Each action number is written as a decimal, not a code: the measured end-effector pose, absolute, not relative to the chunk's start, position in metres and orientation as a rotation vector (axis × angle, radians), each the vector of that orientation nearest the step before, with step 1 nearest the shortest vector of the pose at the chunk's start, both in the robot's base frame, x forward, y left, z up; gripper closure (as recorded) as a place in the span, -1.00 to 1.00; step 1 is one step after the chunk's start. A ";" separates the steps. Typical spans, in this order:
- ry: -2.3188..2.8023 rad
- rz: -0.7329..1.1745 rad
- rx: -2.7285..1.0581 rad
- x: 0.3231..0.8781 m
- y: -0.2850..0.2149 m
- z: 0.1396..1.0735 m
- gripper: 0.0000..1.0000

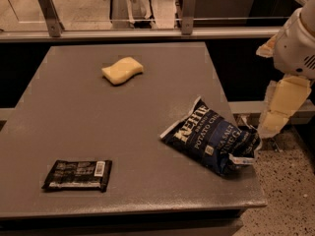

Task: Move blue chip bag near sponge

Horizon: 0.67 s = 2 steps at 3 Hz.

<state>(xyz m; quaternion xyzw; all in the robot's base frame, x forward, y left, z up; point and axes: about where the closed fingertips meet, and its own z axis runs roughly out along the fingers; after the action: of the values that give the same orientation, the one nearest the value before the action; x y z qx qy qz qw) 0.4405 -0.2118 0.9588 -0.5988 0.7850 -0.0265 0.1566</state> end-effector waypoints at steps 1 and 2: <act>2.292 -0.042 -1.690 0.437 -0.200 0.917 -1.00; 2.370 -0.007 -1.660 0.408 -0.201 0.891 -1.00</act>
Offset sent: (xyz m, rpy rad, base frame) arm -0.0702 0.0090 -0.0983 0.0058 0.1644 -0.1283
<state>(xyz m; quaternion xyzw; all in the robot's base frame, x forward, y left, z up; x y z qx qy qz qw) 0.4084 -0.2009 0.8908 -0.5694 0.8128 -0.0022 0.1235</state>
